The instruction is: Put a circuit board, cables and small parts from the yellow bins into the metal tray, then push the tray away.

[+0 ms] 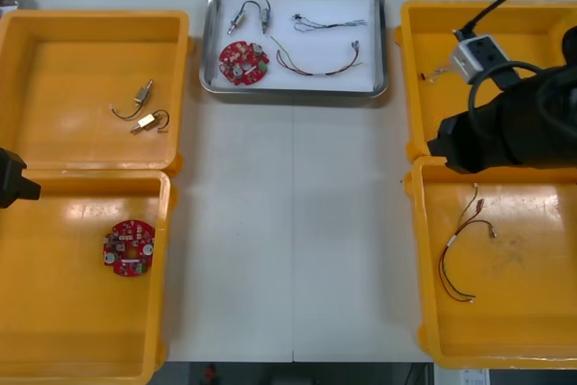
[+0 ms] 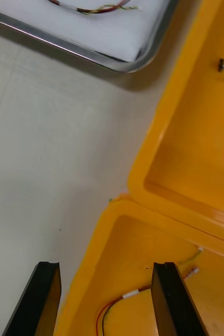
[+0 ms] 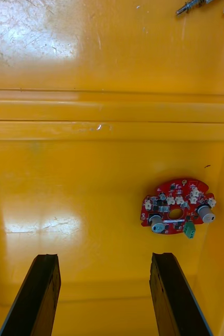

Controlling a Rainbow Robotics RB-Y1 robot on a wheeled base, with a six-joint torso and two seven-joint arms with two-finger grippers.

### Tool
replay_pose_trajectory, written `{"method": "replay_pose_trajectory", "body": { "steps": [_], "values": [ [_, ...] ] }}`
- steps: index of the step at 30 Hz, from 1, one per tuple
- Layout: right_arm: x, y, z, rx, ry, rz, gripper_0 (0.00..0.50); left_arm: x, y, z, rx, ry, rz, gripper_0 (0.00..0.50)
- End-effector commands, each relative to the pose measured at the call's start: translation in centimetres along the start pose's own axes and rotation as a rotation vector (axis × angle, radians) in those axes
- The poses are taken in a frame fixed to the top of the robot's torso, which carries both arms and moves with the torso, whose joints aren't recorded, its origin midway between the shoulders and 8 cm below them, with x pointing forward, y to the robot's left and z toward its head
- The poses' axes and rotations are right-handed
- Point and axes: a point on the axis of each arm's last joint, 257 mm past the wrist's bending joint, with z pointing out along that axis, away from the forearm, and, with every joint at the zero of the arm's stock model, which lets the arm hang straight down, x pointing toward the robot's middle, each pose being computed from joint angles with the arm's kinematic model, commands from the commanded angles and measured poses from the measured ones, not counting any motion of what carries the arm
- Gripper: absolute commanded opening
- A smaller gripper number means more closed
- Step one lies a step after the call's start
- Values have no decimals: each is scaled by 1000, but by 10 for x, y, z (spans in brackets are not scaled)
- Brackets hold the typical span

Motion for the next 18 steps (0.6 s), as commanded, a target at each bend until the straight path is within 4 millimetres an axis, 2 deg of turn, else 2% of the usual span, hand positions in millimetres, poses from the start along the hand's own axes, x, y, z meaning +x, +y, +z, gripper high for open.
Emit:
{"method": "replay_pose_trajectory", "body": {
  "steps": [1, 6, 11, 18],
  "values": [
    [22, -45, -20, 71, 4, 94, 500, -7, 11, -15, -39, -35, 37, 500],
    [50, -81, -31, 126, 40, 165, 500, -7, 11, -15, -39, -35, 37, 500],
    [70, -105, -36, 178, 63, 225, 500, -7, 11, -15, -39, -35, 37, 500],
    [92, -118, -28, 167, 117, 305, 500, -7, 11, -15, -39, -35, 37, 500]
  ]
}}
